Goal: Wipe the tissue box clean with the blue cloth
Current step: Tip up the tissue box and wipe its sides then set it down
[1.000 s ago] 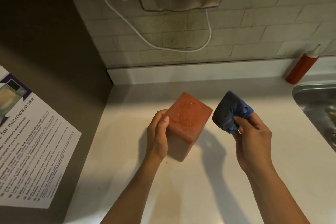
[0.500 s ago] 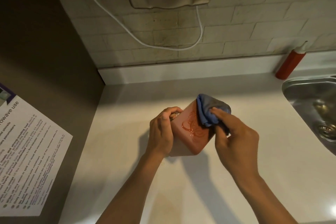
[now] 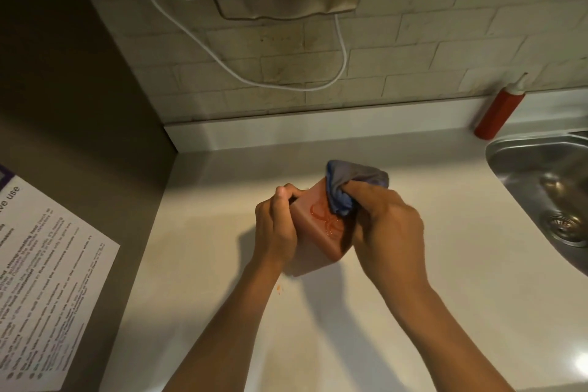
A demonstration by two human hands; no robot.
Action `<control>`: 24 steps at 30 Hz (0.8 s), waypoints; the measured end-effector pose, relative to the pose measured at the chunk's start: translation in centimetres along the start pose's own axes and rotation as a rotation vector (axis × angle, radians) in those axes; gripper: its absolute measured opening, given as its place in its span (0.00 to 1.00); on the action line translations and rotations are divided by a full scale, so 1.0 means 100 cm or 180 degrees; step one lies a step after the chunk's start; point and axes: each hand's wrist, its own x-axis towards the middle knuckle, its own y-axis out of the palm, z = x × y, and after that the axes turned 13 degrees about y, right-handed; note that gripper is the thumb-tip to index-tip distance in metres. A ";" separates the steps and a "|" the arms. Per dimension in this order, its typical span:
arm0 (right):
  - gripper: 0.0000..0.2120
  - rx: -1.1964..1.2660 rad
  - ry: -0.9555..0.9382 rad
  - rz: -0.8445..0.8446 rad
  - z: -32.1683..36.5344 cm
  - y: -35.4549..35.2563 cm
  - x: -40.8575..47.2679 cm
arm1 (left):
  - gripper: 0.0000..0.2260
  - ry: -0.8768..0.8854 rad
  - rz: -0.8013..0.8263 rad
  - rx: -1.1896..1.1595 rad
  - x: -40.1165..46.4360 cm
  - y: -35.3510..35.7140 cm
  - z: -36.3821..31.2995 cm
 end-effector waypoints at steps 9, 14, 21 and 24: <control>0.17 -0.0142 0.0250 0.0087 -0.011 -0.009 0.012 | 0.22 0.0141 0.0133 0.0110 -0.002 0.004 -0.002; 0.14 0.0034 -0.0148 0.0279 0.017 -0.002 -0.005 | 0.23 0.0172 -0.0026 -0.0004 -0.001 0.001 0.005; 0.19 -0.0042 0.0140 0.0144 -0.007 -0.008 0.008 | 0.24 0.0235 0.0100 0.0151 0.000 0.004 0.006; 0.17 0.0043 0.0201 0.0156 0.004 -0.002 0.020 | 0.25 0.0275 0.0030 0.0146 0.001 0.007 0.005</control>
